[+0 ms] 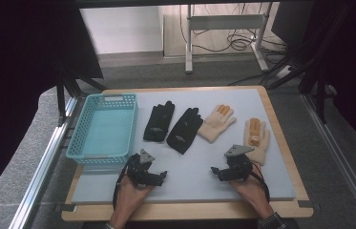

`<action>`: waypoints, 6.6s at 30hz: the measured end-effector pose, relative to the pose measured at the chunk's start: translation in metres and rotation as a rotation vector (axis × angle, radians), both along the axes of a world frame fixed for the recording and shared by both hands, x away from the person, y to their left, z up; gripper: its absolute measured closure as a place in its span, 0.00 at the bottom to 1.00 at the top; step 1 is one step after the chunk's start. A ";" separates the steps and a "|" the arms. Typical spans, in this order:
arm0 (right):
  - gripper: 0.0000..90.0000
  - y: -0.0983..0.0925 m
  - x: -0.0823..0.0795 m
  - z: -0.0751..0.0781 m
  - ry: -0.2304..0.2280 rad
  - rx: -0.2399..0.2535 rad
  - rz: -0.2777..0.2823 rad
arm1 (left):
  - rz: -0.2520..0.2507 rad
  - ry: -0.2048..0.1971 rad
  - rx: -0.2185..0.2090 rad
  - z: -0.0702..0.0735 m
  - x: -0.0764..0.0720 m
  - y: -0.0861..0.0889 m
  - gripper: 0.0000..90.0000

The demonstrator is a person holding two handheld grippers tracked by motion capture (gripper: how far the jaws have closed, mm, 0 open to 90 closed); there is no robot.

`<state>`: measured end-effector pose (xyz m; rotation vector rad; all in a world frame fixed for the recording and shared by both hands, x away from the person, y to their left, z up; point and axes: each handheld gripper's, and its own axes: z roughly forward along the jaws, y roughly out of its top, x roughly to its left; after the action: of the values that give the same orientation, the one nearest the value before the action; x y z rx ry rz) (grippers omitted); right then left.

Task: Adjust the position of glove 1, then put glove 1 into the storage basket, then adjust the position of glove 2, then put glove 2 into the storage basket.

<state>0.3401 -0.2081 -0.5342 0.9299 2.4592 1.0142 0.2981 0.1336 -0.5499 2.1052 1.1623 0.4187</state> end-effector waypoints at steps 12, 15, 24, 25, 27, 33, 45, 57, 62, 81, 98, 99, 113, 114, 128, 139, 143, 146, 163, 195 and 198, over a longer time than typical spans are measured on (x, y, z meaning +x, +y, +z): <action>0.13 0.001 0.000 0.000 0.007 -0.006 -0.002 | 0.001 -0.001 -0.003 0.000 0.000 0.000 0.04; 0.13 0.001 0.000 0.000 0.009 -0.007 -0.005 | 0.001 0.000 -0.004 0.000 0.000 0.000 0.04; 0.14 0.001 0.000 0.000 0.012 -0.003 -0.014 | 0.001 0.000 -0.004 0.000 0.000 0.000 0.04; 0.14 0.001 0.000 0.000 0.012 -0.002 -0.015 | 0.001 0.000 -0.004 0.000 0.000 0.000 0.04; 0.14 0.001 0.000 0.000 0.012 -0.001 -0.015 | 0.001 0.000 -0.005 0.000 0.000 0.000 0.04; 0.16 0.002 -0.001 0.001 0.009 -0.001 -0.024 | 0.002 0.000 -0.006 0.000 0.000 0.000 0.04; 0.24 0.003 0.004 0.005 0.035 0.024 -0.023 | 0.002 0.000 -0.005 0.000 0.000 0.001 0.04; 0.32 0.015 0.016 0.017 0.035 0.078 -0.010 | 0.002 0.000 -0.005 0.000 0.000 0.001 0.04; 0.40 0.023 0.024 0.023 0.040 0.087 0.009 | 0.002 0.000 -0.005 0.000 0.000 0.001 0.04; 0.62 0.086 0.094 0.018 0.046 0.065 -0.056 | 0.001 0.000 -0.005 0.000 0.000 0.001 0.04; 0.98 0.093 0.093 0.029 0.046 0.138 -0.044 | -0.001 0.001 -0.001 0.000 0.000 0.001 0.04; 0.98 0.092 0.091 0.033 0.040 0.138 -0.035 | -0.002 0.002 0.001 0.000 0.000 0.001 0.04; 0.98 0.040 0.026 0.086 0.005 0.069 0.045 | 0.000 0.000 -0.003 0.000 0.000 0.001 0.04; 0.98 0.038 0.024 0.085 0.000 0.055 0.043 | 0.000 0.000 -0.003 0.000 0.000 0.001 0.04; 0.95 0.110 0.017 0.063 0.012 0.058 0.201 | 0.001 -0.001 -0.007 0.000 -0.001 0.002 0.05; 0.72 0.116 0.043 0.060 0.023 0.126 0.164 | -0.016 -0.007 0.003 0.000 -0.012 0.012 0.07; 0.63 0.115 0.058 0.050 0.049 0.117 0.127 | -0.015 -0.008 0.000 0.000 -0.014 0.014 0.07; 0.56 0.121 0.071 0.043 0.056 0.112 0.114 | -0.014 -0.009 -0.001 0.000 -0.014 0.014 0.07; 0.52 0.190 0.149 0.029 0.048 0.100 0.100 | -0.014 -0.008 -0.005 -0.001 -0.014 0.014 0.07; 0.44 0.216 0.179 0.006 0.086 0.071 0.056 | -0.013 -0.008 -0.008 -0.001 -0.014 0.014 0.07; 0.36 0.221 0.182 0.005 0.091 0.076 0.054 | -0.013 -0.008 -0.008 -0.001 -0.014 0.014 0.07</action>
<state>0.5225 0.0124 -0.5296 0.9574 2.5487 1.1144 0.2842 0.1472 -0.5508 2.1011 1.1432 0.4157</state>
